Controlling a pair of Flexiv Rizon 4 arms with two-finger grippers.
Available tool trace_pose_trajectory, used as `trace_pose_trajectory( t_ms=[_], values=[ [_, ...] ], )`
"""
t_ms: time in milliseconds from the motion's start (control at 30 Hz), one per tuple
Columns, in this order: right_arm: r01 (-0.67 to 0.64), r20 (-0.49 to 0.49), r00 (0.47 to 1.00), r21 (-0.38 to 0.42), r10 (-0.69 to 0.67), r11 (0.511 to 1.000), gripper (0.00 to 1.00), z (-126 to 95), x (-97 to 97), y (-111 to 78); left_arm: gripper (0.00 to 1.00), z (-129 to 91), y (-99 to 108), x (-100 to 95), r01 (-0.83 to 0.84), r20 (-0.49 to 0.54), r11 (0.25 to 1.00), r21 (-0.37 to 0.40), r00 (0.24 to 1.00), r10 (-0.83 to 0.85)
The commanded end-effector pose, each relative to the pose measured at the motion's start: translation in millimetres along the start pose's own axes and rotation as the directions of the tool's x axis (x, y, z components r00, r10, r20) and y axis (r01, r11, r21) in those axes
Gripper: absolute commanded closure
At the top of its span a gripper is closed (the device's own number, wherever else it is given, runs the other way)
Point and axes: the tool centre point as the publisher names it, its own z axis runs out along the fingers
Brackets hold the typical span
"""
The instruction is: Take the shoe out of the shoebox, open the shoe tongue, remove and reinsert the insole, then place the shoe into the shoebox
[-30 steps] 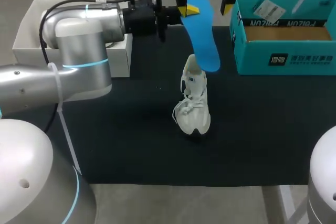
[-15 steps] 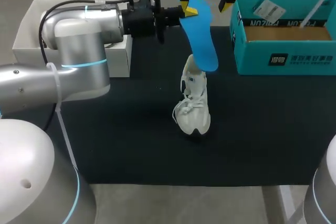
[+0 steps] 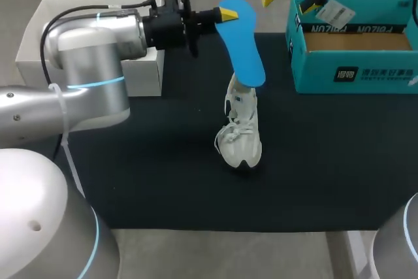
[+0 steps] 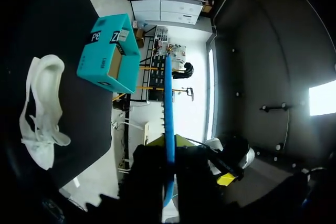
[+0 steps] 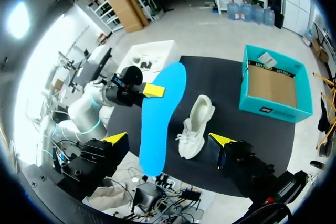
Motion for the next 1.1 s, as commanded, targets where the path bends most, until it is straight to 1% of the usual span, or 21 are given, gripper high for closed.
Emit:
trace_pose_trajectory(
  t_ms=[33,167,333,433,500,533,600,667,733,767,833,900,933,1100],
  values=[
    [-0.001,-0.407,0.91,-0.183,-0.075,0.983,0.0,2,-13.7,-8.0,1.0,-6,4,7.5,0.002,0.004,1.0,-0.028,1.0,-0.002],
    [-0.001,-0.407,0.91,-0.183,-0.075,0.983,0.0,2,-13.7,-8.0,1.0,-3,10,18.8,-0.024,0.01,0.998,-0.065,1.0,0.025],
    [-0.001,-0.407,0.91,-0.183,-0.075,0.983,0.0,2,-13.7,-8.0,1.0,-1,10,22.9,-0.037,0.02,0.998,-0.059,0.999,0.038],
    [-0.095,-0.489,0.872,-0.153,0.008,0.984,0.0,-2,-25.2,-12.7,1.0,-1,10,21.4,-0.032,0.028,0.998,-0.048,0.999,0.034],
    [-0.176,-0.556,0.827,-0.121,0.08,0.977,0.0,-5,-31.7,-16.6,1.0,-2,10,20.1,-0.029,0.03,0.999,-0.039,0.999,0.03],
    [-0.199,-0.574,0.812,-0.104,0.104,0.975,0.0,-6,-34.5,-18.1,1.0,-2,10,19.3,-0.025,0.033,0.999,-0.032,0.999,0.026],
    [-0.255,-0.628,0.762,-0.067,0.158,0.965,0.0,-8,-37.8,-21.6,1.0,-3,9,18.0,-0.021,0.033,0.999,-0.025,0.999,0.022],
    [-0.27,-0.656,0.734,-0.044,0.176,0.962,0.0,-10,-37.9,-24.2,1.0,-4,8,16.6,-0.018,0.038,1.0,-0.013,0.999,0.019],
    [-0.293,-0.694,0.691,-0.012,0.204,0.956,0.0,-11,-39.2,-25.7,1.0,-5,8,16.0,-0.014,0.037,1.0,-0.002,0.999,0.014],
    [-0.291,-0.698,0.686,-0.005,0.205,0.957,0.0,-11,-39.9,-26.3,1.0,-5,8,15.8,-0.013,0.036,1.0,0.0,0.999,0.013],
    [-0.314,-0.729,0.648,0.012,0.223,0.949,0.0,-10,-41.3,-27.0,1.0,-5,8,15.7,-0.011,0.034,1.0,0.001,0.999,0.011],
    [-0.311,-0.737,0.635,0.029,0.231,0.95,0.0,-7,-42.1,-26.8,1.0,-4,7,15.7,-0.009,0.033,1.0,0.001,0.999,0.009],
    [-0.317,-0.748,0.618,0.046,0.243,0.947,0.0,-5,-42.3,-26.6,1.0,-3,7,16.2,-0.009,0.032,1.0,-0.001,0.999,0.01],
    [-0.307,-0.749,0.613,0.069,0.252,0.949,0.0,5,-44.7,-24.7,1.0,0,6,19.8,-0.015,0.029,1.0,-0.01,0.999,0.015]
  ],
)
